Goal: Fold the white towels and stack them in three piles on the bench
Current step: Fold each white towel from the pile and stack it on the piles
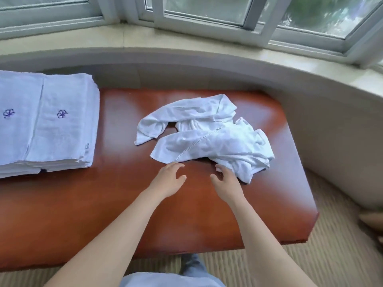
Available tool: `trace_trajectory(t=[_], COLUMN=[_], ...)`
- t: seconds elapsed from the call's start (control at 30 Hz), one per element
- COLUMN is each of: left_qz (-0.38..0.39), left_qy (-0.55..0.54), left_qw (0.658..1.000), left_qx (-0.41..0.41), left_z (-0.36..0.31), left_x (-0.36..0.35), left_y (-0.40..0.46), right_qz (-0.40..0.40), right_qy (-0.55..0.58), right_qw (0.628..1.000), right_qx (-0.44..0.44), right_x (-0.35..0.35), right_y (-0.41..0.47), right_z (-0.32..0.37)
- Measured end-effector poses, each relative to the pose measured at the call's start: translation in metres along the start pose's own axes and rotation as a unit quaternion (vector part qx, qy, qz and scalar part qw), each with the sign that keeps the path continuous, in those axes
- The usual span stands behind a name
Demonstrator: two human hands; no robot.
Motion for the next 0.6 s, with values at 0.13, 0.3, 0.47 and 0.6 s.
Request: trace_trajectory(t=[0.13, 0.3, 0.47, 0.6], left_qz=[0.021, 0.042, 0.028, 0.025], left_qy=[-0.014, -0.02, -0.042, -0.018], left_qw=[1.0, 0.997, 0.997, 0.993], left_qx=[0.018, 0.055, 0.064, 0.116], left_z=[-0.032, -0.046, -0.058, -0.06], left_x=[-0.018, -0.034, -0.038, -0.044], left_y=[0.06, 0.122, 0.176, 0.203], right_qz=[0.026, 0.034, 0.014, 0.0], right_qy=[0.017, 0.027, 0.05, 0.033], right_qw=[0.999, 0.999, 0.998, 0.999], right_qx=[-0.014, -0.016, -0.022, -0.034], right_x=[0.019, 0.029, 0.04, 0.045], right_y=[0.059, 0.117, 0.156, 0.17], right_z=[-0.018, -0.03, -0.034, -0.042])
Point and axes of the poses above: each hand's wrist, its own y-axis towards the middle knuckle, its own x-axis out of the back of the hand, z = x × y, the point moved 10 cm from there along y, towards the middle knuckle, and after that the axes turned 3 degrees about -y, right-handed, at the moved point
